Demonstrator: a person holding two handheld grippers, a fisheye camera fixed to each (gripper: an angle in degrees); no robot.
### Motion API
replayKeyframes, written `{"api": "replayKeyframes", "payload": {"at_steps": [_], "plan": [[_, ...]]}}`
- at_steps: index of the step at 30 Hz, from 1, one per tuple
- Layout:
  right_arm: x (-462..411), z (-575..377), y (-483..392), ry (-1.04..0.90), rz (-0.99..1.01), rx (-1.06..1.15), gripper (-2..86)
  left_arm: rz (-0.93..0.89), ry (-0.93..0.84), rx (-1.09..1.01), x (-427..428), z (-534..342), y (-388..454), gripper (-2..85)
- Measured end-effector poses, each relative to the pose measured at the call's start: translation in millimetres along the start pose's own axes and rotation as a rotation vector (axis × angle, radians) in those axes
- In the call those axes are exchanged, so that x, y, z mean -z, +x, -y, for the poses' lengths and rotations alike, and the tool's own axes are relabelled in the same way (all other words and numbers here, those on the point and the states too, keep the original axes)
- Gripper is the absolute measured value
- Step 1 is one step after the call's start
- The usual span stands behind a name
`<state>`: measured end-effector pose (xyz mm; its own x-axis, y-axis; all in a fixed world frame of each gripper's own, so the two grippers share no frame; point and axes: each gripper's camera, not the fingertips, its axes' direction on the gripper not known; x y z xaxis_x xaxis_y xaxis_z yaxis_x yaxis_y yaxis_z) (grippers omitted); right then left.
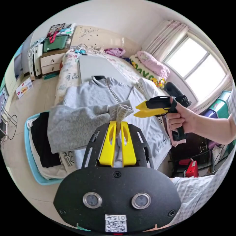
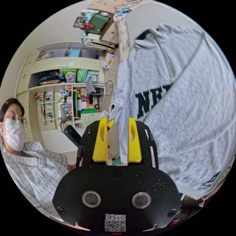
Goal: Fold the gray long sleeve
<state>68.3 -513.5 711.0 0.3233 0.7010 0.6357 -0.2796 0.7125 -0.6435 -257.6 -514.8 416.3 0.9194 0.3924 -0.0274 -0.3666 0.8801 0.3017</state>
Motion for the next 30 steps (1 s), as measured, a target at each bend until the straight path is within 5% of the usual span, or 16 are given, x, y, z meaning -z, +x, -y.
{"api": "replayKeyframes", "payload": {"at_steps": [4,8,15,21,26,30], "plan": [[19,10,11,0.035,0.136,-0.073,14.3,0.066,-0.078,-0.089,-18,1,40,1.7],[26,26,-14,-0.047,0.038,-0.089,4.1,0.134,-0.118,-0.134,-21,8,61,3.0],[144,-12,-64,0.154,0.041,-0.037,1.0,-0.309,0.052,0.382,7,-7,3,5.7],[223,-60,-71,0.258,-0.047,-0.158,0.7,-0.333,0.129,0.848,-8,-63,-67,6.7],[233,-66,-86,0.272,-0.09,-0.18,0.7,-0.512,0.209,0.98,-43,-80,-83,8.7],[229,-60,-94,0.286,-0.079,-0.19,0.9,-0.47,0.356,1.044,-50,-78,-96,10.3]]}}
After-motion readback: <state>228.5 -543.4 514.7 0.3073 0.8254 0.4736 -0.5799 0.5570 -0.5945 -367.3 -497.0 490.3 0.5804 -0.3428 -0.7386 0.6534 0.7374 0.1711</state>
